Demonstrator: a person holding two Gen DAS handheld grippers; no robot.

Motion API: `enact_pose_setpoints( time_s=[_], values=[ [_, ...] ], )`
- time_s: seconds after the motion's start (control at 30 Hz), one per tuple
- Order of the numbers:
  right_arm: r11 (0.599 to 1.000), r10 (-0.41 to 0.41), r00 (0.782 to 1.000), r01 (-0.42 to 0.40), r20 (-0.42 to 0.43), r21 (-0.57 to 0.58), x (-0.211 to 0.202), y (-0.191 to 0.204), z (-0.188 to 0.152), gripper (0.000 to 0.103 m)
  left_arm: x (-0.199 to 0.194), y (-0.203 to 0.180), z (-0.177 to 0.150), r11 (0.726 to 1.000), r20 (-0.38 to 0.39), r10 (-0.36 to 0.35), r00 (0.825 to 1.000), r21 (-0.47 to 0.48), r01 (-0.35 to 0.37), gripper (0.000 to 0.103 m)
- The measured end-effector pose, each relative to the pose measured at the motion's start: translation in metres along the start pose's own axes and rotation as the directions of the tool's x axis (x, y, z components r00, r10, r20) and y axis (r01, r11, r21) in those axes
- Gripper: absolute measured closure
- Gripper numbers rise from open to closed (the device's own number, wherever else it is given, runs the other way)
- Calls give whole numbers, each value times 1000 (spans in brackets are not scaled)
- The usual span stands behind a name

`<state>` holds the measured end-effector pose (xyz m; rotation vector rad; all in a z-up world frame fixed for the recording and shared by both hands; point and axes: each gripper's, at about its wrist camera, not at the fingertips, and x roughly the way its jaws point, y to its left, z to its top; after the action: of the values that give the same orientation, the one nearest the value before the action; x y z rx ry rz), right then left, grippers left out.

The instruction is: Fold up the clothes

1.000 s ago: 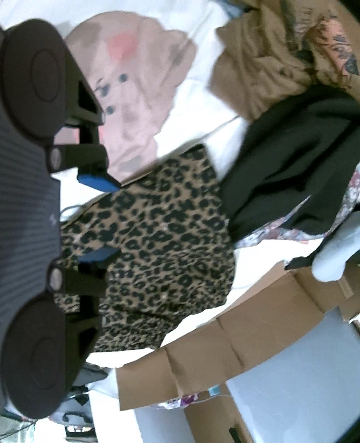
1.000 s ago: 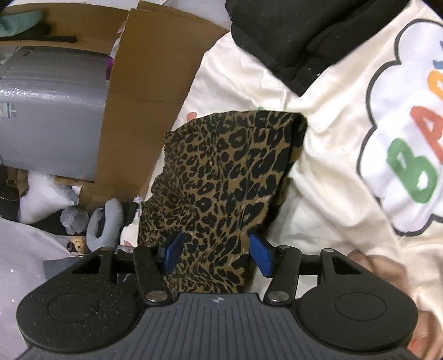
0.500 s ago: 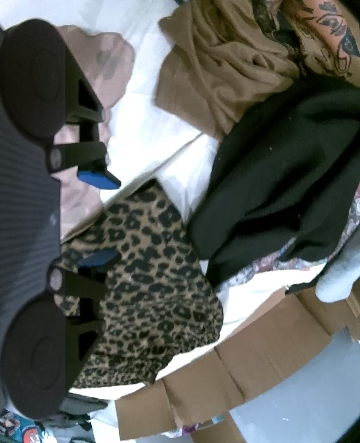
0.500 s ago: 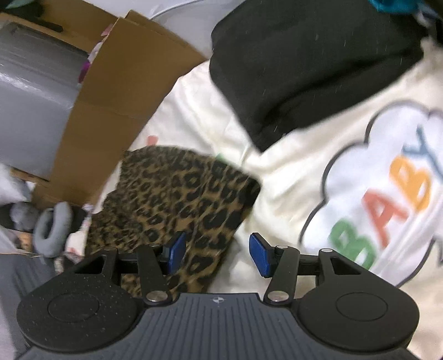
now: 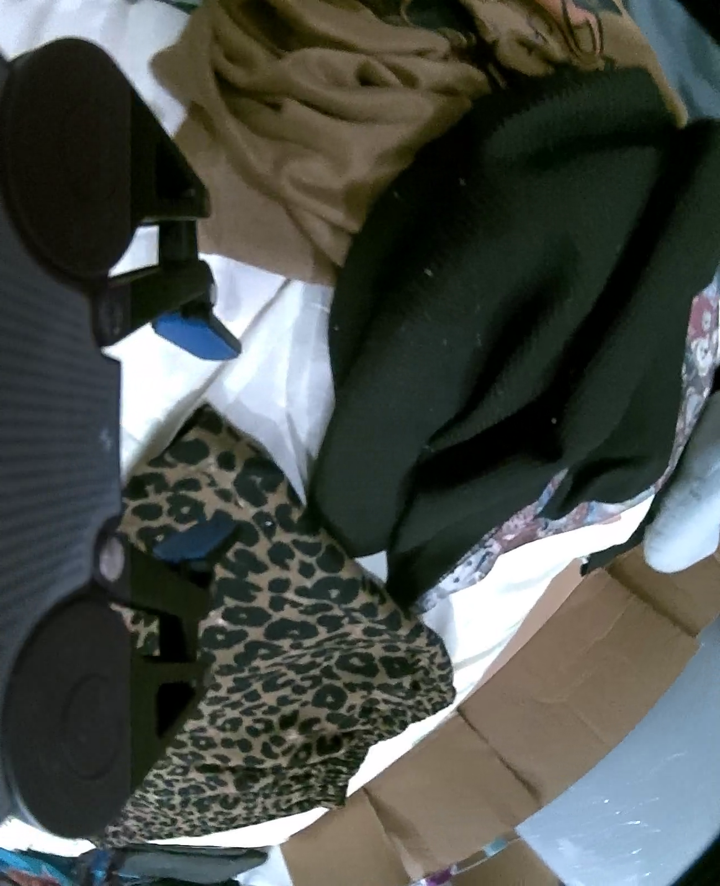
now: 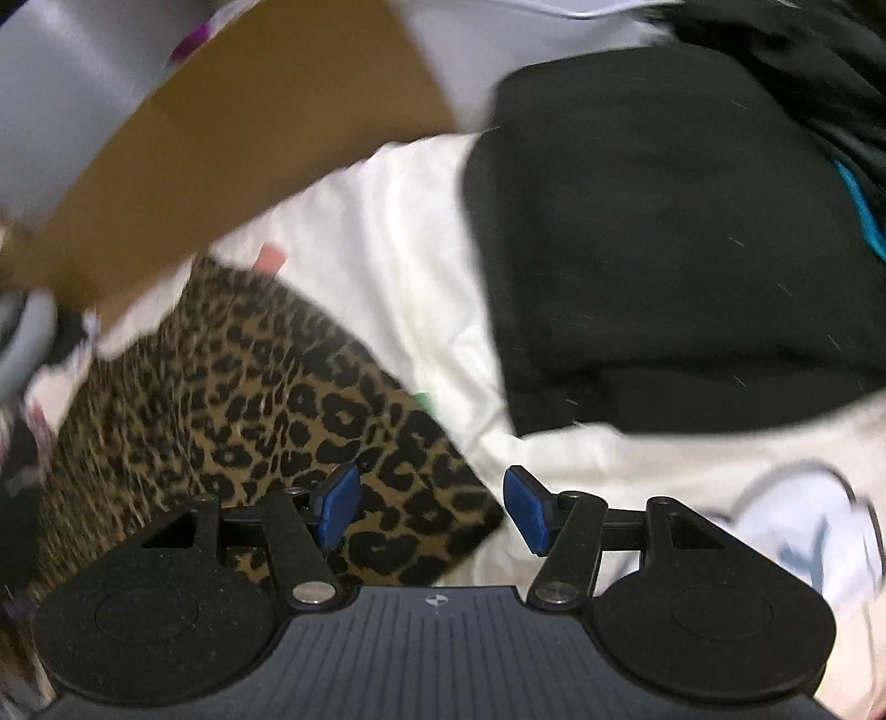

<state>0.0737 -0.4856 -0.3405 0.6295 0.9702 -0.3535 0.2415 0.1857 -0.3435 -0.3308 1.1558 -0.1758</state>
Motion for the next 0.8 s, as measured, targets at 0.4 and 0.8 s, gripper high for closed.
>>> enact_pose_setpoints(
  time_s=[0.4, 0.8],
  values=[
    [944, -131, 989, 102, -74, -313, 50, 37, 4, 35, 22, 1, -2, 994, -16, -53, 998, 90, 54, 37],
    [926, -195, 981, 191, 22, -325, 49, 45, -2, 39, 14, 2, -8, 992, -6, -90, 996, 91, 90, 39]
  ],
)
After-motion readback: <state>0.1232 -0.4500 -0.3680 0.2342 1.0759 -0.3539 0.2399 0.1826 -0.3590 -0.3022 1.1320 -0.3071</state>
